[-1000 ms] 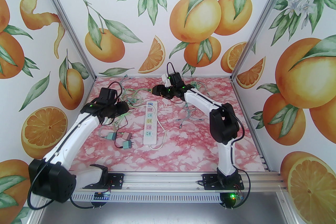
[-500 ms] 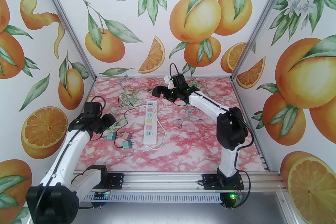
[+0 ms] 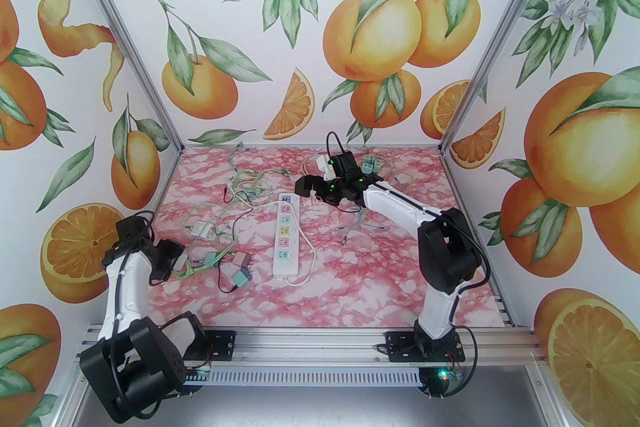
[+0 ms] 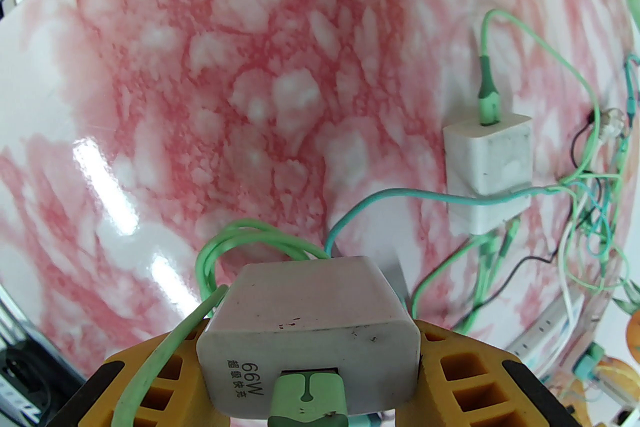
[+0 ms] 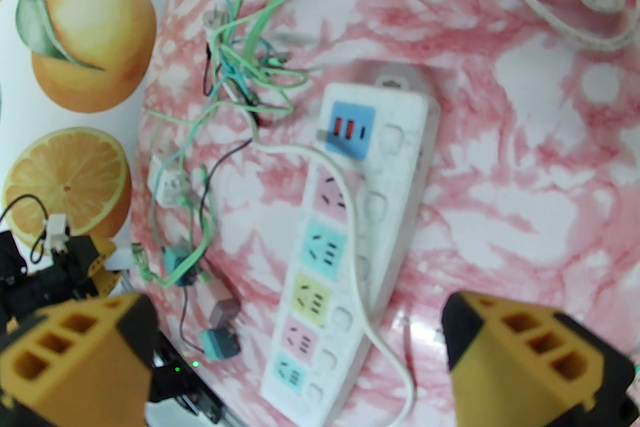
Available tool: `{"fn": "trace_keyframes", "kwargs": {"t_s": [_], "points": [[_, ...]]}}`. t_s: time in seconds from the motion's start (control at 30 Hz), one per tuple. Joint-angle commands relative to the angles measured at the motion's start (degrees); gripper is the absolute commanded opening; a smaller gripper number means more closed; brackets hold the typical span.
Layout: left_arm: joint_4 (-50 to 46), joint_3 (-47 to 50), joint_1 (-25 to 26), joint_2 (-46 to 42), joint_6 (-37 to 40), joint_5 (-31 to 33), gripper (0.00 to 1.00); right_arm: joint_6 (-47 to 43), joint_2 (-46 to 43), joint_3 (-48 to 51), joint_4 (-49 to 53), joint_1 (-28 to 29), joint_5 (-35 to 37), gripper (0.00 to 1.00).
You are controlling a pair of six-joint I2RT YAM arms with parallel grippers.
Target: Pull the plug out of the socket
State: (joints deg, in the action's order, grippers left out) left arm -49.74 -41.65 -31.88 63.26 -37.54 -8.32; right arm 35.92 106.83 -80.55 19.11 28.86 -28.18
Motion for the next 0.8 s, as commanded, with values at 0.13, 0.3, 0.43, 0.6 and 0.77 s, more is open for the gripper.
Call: {"fn": "trace_keyframes", "kwargs": {"t_s": [0.13, 0.3, 0.43, 0.6, 0.77], "points": [[2.4, -5.6, -2.8, 9.1, 3.6, 3.1, 0.35, 0.3, -2.9, 1.8, -1.7, 0.3, 1.4, 1.0], [3.1, -6.9, -3.2, 15.7, 4.7, 4.2, 0.35, 0.3, -3.3, 2.2, -1.3, 0.4, 1.9, 1.0], [3.7, -7.6, -3.3, 17.2, 5.3, 4.3, 0.53, 0.3, -3.5, 2.5, -1.0, 0.6, 2.1, 1.0], [2.7, -8.2, -3.2, 15.7, 6.1, 3.3, 0.8, 0.4, -3.4, 2.7, -0.8, 0.8, 2.2, 1.0], [1.1, -8.8, -2.5, 10.7, 6.0, 1.7, 0.92, 0.5, -2.9, 1.8, 0.1, 1.2, 2.5, 1.0]]}}
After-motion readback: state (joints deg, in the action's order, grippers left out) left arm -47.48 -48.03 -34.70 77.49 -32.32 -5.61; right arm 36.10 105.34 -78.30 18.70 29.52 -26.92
